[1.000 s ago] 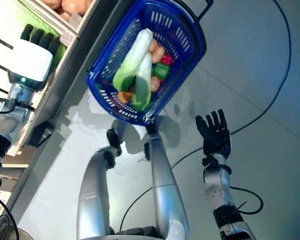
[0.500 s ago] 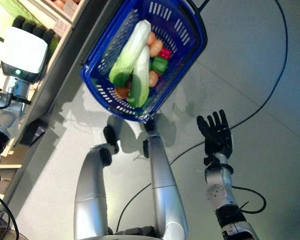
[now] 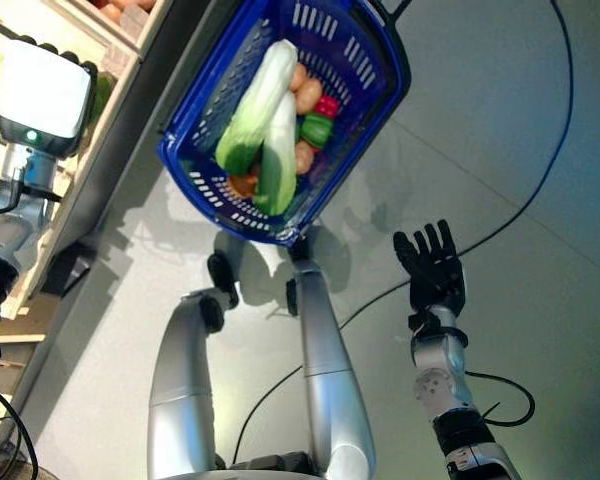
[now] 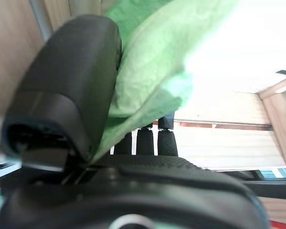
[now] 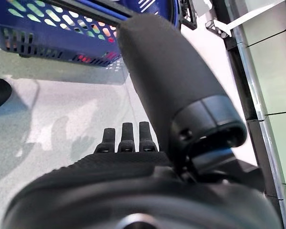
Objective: Put vegetables into the basket
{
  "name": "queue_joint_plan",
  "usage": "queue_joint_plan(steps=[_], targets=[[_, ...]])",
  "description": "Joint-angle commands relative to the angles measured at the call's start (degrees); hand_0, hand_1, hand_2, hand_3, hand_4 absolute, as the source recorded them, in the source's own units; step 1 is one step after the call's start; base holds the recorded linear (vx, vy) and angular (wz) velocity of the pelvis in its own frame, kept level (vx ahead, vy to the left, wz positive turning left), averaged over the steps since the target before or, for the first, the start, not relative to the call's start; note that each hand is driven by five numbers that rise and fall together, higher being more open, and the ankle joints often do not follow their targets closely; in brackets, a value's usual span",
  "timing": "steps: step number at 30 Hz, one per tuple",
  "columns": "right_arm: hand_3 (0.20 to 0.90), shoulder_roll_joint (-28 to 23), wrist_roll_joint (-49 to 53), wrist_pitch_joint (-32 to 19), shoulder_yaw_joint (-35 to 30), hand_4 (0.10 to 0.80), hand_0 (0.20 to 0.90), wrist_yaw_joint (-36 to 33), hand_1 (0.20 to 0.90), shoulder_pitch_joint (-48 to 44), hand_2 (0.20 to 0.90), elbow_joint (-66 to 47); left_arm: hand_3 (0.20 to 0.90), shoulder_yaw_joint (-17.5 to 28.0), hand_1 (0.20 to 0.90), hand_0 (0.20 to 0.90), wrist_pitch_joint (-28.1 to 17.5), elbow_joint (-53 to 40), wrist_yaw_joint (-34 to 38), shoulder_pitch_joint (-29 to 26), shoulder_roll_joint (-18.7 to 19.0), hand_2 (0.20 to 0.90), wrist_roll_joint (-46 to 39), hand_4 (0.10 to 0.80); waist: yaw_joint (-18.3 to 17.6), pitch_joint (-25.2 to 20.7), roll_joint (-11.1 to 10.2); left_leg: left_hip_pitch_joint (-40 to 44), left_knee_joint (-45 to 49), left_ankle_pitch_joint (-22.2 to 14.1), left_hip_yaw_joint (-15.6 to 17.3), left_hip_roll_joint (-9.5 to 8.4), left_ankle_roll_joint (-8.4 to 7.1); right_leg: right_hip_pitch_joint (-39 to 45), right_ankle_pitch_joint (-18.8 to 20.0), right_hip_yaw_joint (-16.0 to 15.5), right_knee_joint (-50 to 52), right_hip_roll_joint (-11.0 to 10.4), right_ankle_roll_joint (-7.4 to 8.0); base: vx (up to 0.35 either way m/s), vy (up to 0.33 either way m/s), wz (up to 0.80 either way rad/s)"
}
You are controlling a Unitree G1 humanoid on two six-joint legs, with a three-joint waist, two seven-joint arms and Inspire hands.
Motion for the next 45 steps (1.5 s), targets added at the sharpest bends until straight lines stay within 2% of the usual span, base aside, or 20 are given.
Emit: queue_joint_plan(steps=[1,6,8,12,13,19,22,26,28,31,34,35,36,37,40,41,42,43,44,45], targets=[[0.900,-3.1,-0.7,-2.6,-3.5,0.800,0.900,0.5,0.900,4.1,0.900,-6.4,0.300,4.5,0.300,0.300,0.8,-2.0,5.1,-0.1,4.8,0.300,-5.8,0.400,0.6,-0.1,-0.4,2.9,-5.4,0.4,0.7,-1.41,0.03,6.5,0.1,-2.7,-2.6,-2.9,-0.17,0.000,0.000,0.00],[0.900,-1.1,-1.5,-3.4,-2.6,0.800,0.900,-0.3,0.900,5.2,0.900,-6.3,0.300,8.3,0.300,0.300,-2.1,-4.6,11.0,4.8,3.0,0.300,-7.0,0.400,1.3,-0.1,-0.2,7.2,-8.1,1.7,0.5,-1.65,-0.78,10.9,0.0,-3.2,-4.9,-2.8,-0.03,0.018,-0.034,0.02],[0.900,0.0,-2.5,-3.9,-2.2,0.800,0.900,-0.8,0.900,4.9,0.900,-5.8,0.300,10.5,0.300,0.300,-3.2,-6.3,13.5,6.3,1.9,0.300,-7.9,0.400,1.8,-0.1,-0.1,9.7,-11.6,4.4,0.6,-1.95,-0.75,13.3,1.5,-4.0,-7.9,-3.0,-0.32,-0.030,-0.086,0.07],[0.900,1.2,-3.9,-4.7,-1.8,0.800,0.900,-1.9,0.900,5.1,0.900,-5.4,0.300,14.2,0.300,0.300,-5.2,-9.2,14.8,10.2,0.7,0.300,-8.3,0.400,2.8,-0.1,-0.1,14.7,-15.8,6.3,-0.4,-2.49,-1.45,19.0,2.0,-4.9,-12.2,-3.3,-0.40,0.016,-0.088,0.14],[0.900,1.8,-5.4,-5.0,-1.8,0.800,0.900,-2.9,0.900,5.1,0.900,-5.6,0.300,16.6,0.300,0.300,-6.0,-11.1,14.8,13.3,-0.4,0.300,-8.0,0.400,3.3,-0.1,-0.1,17.1,-17.7,7.2,-1.0,-2.99,-1.72,21.9,2.4,-5.5,-14.7,-3.4,-0.51,0.008,-0.098,0.13],[0.900,3.4,-8.0,-5.1,-2.1,0.800,0.900,-4.1,0.900,5.6,0.900,-6.0,0.300,24.6,0.300,0.300,-10.9,-19.2,14.4,23.3,-5.3,0.300,-16.7,0.400,5.4,-0.1,0.3,24.4,-25.4,10.3,-2.4,-4.17,-2.74,30.4,2.9,-6.8,-20.8,-3.5,-0.55,-0.018,-0.083,0.15],[0.900,4.4,-8.1,-5.3,-2.4,0.800,0.900,-3.9,0.900,6.1,0.900,-6.1,0.300,26.8,0.300,0.300,-12.0,-23.3,13.5,26.2,-6.7,0.300,-18.0,0.400,6.2,-1.1,0.4,26.8,-27.7,11.1,-2.8,-4.65,-2.99,33.2,2.9,-7.7,-22.7,-3.9,-0.47,-0.004,-0.067,0.08],[0.900,6.1,-9.4,-7.1,-2.4,0.800,0.900,-3.0,0.900,6.1,0.900,-4.2,0.300,31.1,0.300,0.300,-17.7,-29.2,11.5,31.7,-10.8,0.300,-22.0,0.400,8.1,-3.5,0.7,31.2,-32.2,12.4,-3.4,-5.02,-3.21,38.3,2.5,-9.7,-25.8,-4.3,-0.54,-0.025,-0.103,0.19],[0.900,6.7,-11.3,-7.7,-2.2,0.800,0.900,-3.8,0.900,6.0,0.900,-4.0,0.300,31.9,0.300,0.300,-18.9,-31.7,10.7,33.0,-11.8,0.300,-22.5,0.400,8.5,-4.2,0.8,32.6,-33.0,12.5,-3.5,-4.89,-3.41,40.0,2.3,-10.3,-26.7,-4.3,-0.63,-0.027,-0.076,0.15],[0.900,8.0,-13.4,-7.5,-3.3,0.800,0.900,-4.4,0.900,6.5,0.900,-4.0,0.300,35.5,0.300,0.300,-26.2,-38.3,4.9,38.3,-15.2,0.300,-26.1,0.400,9.8,-6.5,0.8,36.4,-35.5,13.1,-4.6,-4.86,-3.79,44.9,2.1,-11.6,-29.2,-4.0,-0.90,0.013,-0.091,0.17],[0.900,8.3,-17.8,-7.5,-4.2,0.800,0.900,-4.2,0.900,7.1,0.900,-4.2,0.300,38.3,0.300,0.300,-30.1,-44.1,-1.3,41.9,-17.9,0.300,-31.5,0.400,10.6,-8.5,0.7,39.8,-38.7,13.9,-5.5,-4.82,-4.15,49.2,2.9,-12.4,-33.2,-3.8,-0.97,0.003,-0.049,0.17],[0.900,8.2,-17.9,-7.5,-4.2,0.800,0.900,-4.2,0.900,7.1,0.900,-4.2,0.300,38.4,0.300,0.300,-30.0,-44.3,-1.4,42.0,-17.9,0.300,-31.5,0.400,10.5,-8.6,0.8,39.7,-38.9,14.2,-5.6,-4.84,-4.12,49.2,3.2,-12.4,-33.4,-3.8,-0.99,-0.006,-0.029,0.15],[0.900,8.3,-18.1,-7.5,-4.5,0.800,0.900,-3.7,0.900,7.4,0.900,-4.3,0.300,39.3,0.300,0.300,-31.5,-45.6,-3.1,43.3,-18.9,0.300,-35.1,0.400,10.8,-9.4,0.7,40.8,-39.9,14.4,-5.9,-4.83,-4.20,50.5,3.4,-12.6,-34.6,-3.7,-0.99,0.005,-0.021,0.06],[0.900,8.7,-18.5,-7.2,-5.2,0.800,0.900,-2.7,0.900,7.8,0.900,-4.8,0.300,40.7,0.300,0.300,-35.1,-47.4,-8.7,45.3,-21.0,0.300,-43.7,0.400,11.1,-10.4,0.6,43.2,-41.6,14.4,-6.1,-4.63,-4.28,52.9,3.6,-13.1,-36.4,-3.5,-0.90,0.017,-0.030,0.03],[0.900,9.1,-21.0,-7.2,-6.2,0.800,0.900,0.0,0.900,9.1,0.900,-6.4,0.300,42.2,0.300,0.300,-40.2,-50.8,-17.8,48.4,-24.5,0.300,-55.2,0.400,11.5,-12.0,0.3,45.7,-44.0,14.9,-6.7,-4.53,-4.20,55.8,4.4,-13.5,-38.9,-3.3,-0.71,0.006,-0.029,0.11],[0.900,9.4,-23.1,-6.5,-6.5,0.800,0.900,1.3,0.900,9.8,0.900,-8.0,0.300,42.5,0.300,0.300,-40.9,-53.0,-23.0,49.7,-26.3,0.300,-60.6,0.400,11.6,-13.1,0.1,46.9,-45.6,15.5,-6.9,-4.40,-4.13,56.8,5.0,-13.7,-40.3,-3.2,-0.53,-0.001,-0.023,0.18],[0.900,9.5,-23.5,-6.5,-6.5,0.800,0.900,1.5,0.900,10.1,0.900,-8.5,0.300,42.5,0.300,0.300,-40.9,-53.5,-24.3,50.1,-26.6,0.300,-62.1,0.400,11.6,-13.3,0.1,47.2,-45.9,15.6,-6.9,-4.38,-4.12,57.1,5.2,-13.7,-40.6,-3.1,-0.48,-0.002,-0.028,0.14],[0.900,9.4,-25.7,-6.1,-6.4,0.800,0.900,2.9,0.900,10.6,0.900,-9.6,0.300,42.3,0.300,0.300,-41.6,-54.7,-30.0,51.2,-27.7,0.300,-69.1,0.400,11.8,-14.0,-0.1,48.7,-47.2,15.6,-6.9,-4.25,-4.13,58.4,5.3,-13.7,-41.6,-3.0,-0.37,-0.006,-0.022,0.03],[0.900,9.3,-26.2,-5.9,-6.3,0.800,0.900,3.5,0.900,10.7,0.900,-10.0,0.300,42.1,0.300,0.300,-41.4,-55.1,-32.1,51.4,-28.2,0.300,-71.0,0.400,11.8,-14.5,-0.2,48.9,-47.7,15.9,-7.0,-4.18,-4.12,58.7,5.7,-13.9,-42.1,-3.0,-0.33,-0.017,-0.037,0.00],[0.900,8.9,-26.5,-5.0,-5.9,0.800,0.900,6.8,0.900,11.1,0.900,-11.1,0.300,41.4,0.300,0.300,-41.0,-55.9,-36.8,52.1,-29.2,0.300,-75.6,0.400,11.9,-15.5,-0.5,49.9,-48.6,16.1,-7.1,-4.05,-4.11,59.7,6.1,-14.0,-43.1,-2.8,-0.21,-0.014,-0.033,0.00]])
